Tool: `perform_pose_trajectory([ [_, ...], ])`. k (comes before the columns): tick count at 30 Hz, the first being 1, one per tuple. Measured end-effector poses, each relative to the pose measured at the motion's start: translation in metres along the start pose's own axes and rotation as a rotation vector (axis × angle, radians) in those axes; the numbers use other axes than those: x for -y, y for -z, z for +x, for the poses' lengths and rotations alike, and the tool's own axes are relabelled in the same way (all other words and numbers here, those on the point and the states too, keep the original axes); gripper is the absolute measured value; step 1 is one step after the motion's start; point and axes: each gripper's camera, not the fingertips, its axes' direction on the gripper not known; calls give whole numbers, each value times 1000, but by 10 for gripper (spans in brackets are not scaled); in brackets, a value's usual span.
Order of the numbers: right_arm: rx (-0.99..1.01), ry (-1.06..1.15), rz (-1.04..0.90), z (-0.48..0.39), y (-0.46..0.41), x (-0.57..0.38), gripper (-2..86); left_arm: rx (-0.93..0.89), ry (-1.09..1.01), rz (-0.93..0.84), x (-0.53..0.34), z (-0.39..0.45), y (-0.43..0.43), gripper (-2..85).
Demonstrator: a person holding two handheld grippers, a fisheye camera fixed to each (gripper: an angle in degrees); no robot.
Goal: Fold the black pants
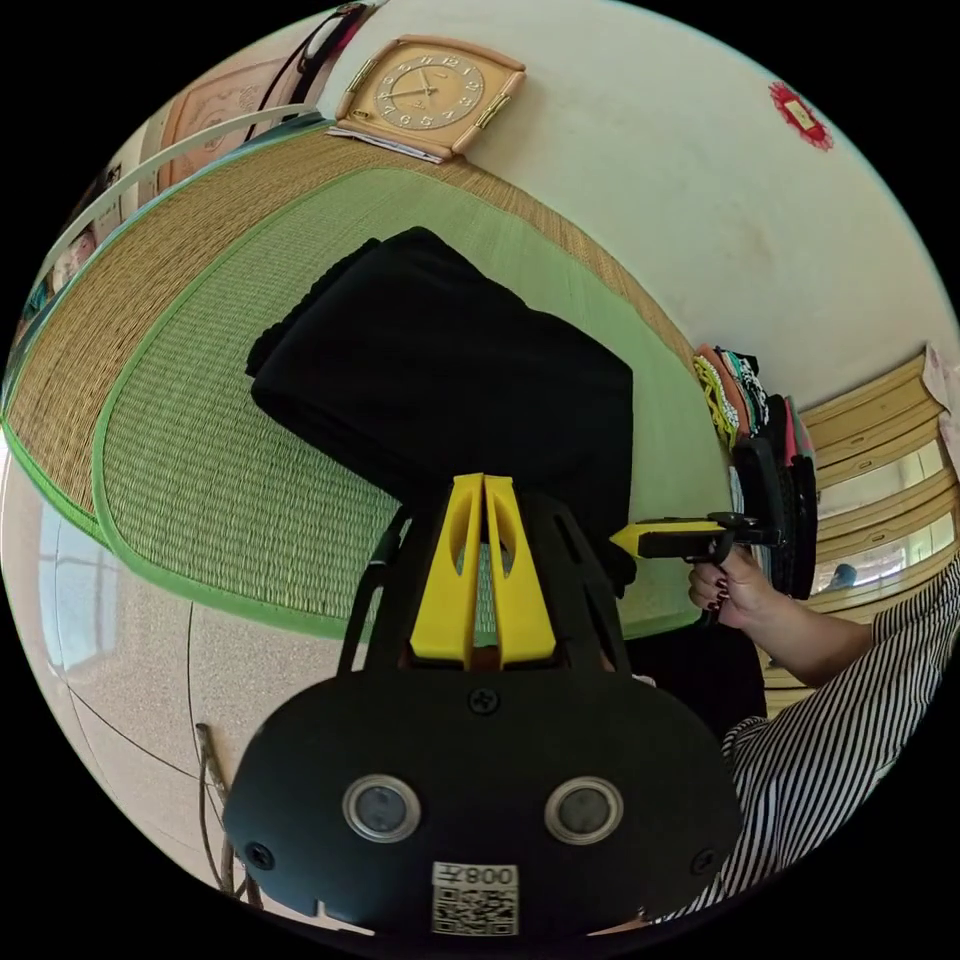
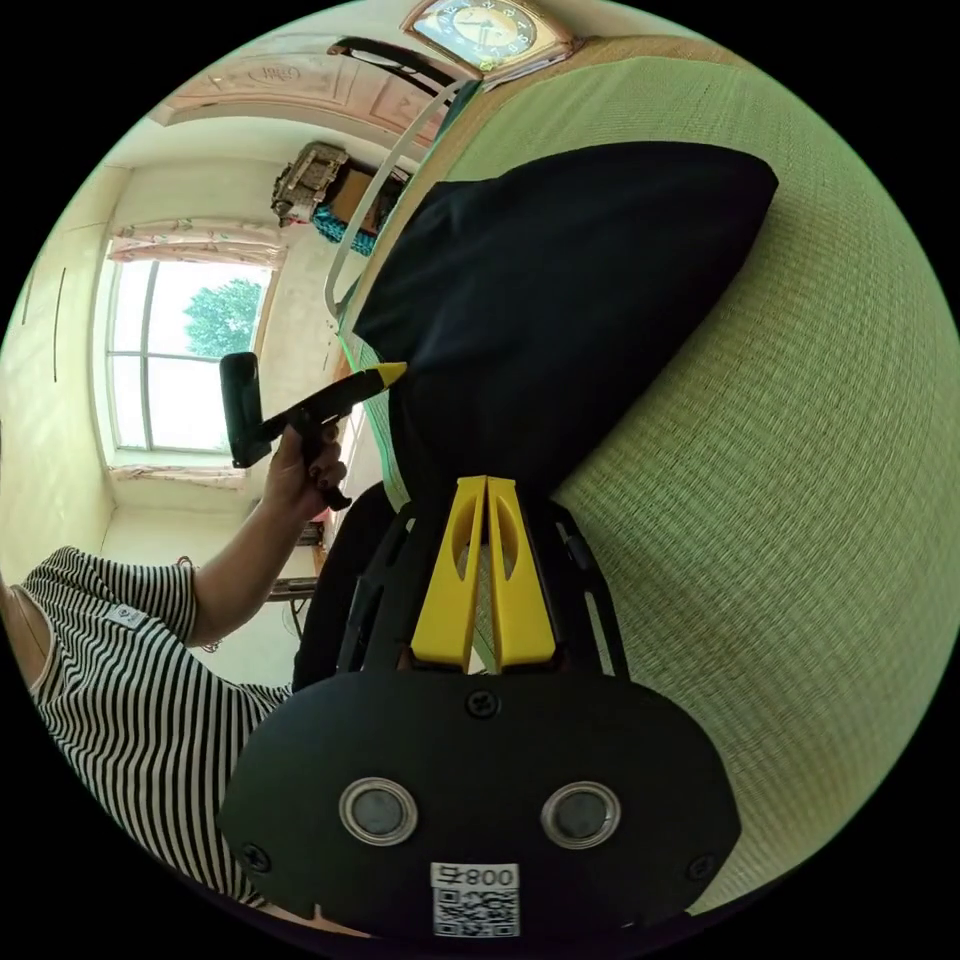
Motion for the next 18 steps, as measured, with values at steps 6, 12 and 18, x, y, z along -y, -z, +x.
perform_pose_trajectory([
  [6, 2, -15, -11, 15, 2, -12, 2, -114, -51, -26, -15, 26, 9, 15],
  [12, 62, -85, 25, 39, 5, -39, 3, -198, -88, -269, -29, 53, -35, 73],
  [18, 172, -183, 58, 72, 11, -65, 17, -156, -36, -303, -27, 54, -61, 75],
])
